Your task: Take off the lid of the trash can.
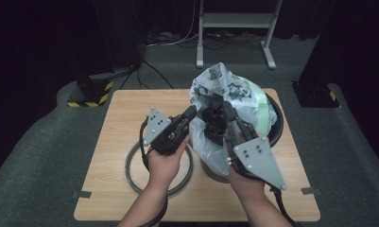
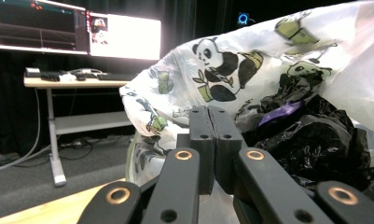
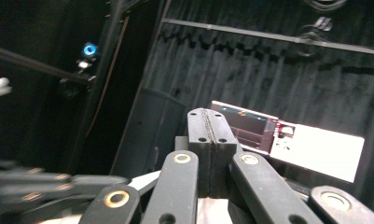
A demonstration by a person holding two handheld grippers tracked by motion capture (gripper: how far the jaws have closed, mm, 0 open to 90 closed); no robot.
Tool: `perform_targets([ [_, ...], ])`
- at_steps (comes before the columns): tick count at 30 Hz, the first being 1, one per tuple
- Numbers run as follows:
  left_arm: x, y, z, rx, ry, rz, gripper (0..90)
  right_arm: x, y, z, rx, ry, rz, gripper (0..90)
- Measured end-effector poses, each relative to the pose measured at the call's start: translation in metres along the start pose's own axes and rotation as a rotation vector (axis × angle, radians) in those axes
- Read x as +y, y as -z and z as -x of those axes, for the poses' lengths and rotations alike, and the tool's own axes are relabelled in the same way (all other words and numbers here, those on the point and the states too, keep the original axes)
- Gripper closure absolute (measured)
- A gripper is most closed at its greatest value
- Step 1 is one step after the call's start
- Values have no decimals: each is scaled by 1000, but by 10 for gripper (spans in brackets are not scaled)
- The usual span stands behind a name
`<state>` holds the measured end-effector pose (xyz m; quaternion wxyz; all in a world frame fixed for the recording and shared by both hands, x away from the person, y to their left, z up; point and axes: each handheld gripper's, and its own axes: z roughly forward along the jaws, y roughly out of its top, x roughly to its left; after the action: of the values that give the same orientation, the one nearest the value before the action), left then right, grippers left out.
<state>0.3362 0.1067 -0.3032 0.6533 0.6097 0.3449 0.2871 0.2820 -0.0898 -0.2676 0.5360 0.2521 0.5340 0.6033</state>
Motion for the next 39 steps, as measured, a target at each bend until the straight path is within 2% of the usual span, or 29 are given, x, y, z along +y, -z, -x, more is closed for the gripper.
perform_targets([
  [3,-1,0,-1,-8,8,-3,884,-6,2,-15,32,21,-9,900],
  [6,1,1,-3,-18,39,-1,868,-13,3,-27,78,23,-29,900],
  [11,4,5,-6,-26,53,4,855,-31,6,-47,136,27,-68,900],
  [15,5,7,-10,-28,78,-1,855,-43,7,-54,158,25,-99,900],
  [22,6,6,-7,-56,66,-16,839,-59,6,-59,164,28,-133,900],
  [24,8,7,-6,-43,66,-32,811,-60,8,-58,162,32,-125,900],
  [26,12,9,-8,-35,109,-25,755,-60,8,-58,164,30,-124,900],
  [29,19,14,-9,-34,118,-5,638,-61,9,-58,169,30,-126,900],
  [31,23,15,-10,-17,108,-21,489,-61,9,-58,173,24,-127,900],
  [32,24,13,-13,4,124,-51,432,-61,9,-58,174,24,-127,900],
  [33,23,12,-17,2,140,-63,360,-62,9,-58,178,25,-127,900],
  [35,16,8,-28,-26,212,-77,319,-62,9,-57,182,30,-128,900],
  [39,6,-4,-34,-69,247,-144,275,-62,10,-58,192,34,-131,900],
])
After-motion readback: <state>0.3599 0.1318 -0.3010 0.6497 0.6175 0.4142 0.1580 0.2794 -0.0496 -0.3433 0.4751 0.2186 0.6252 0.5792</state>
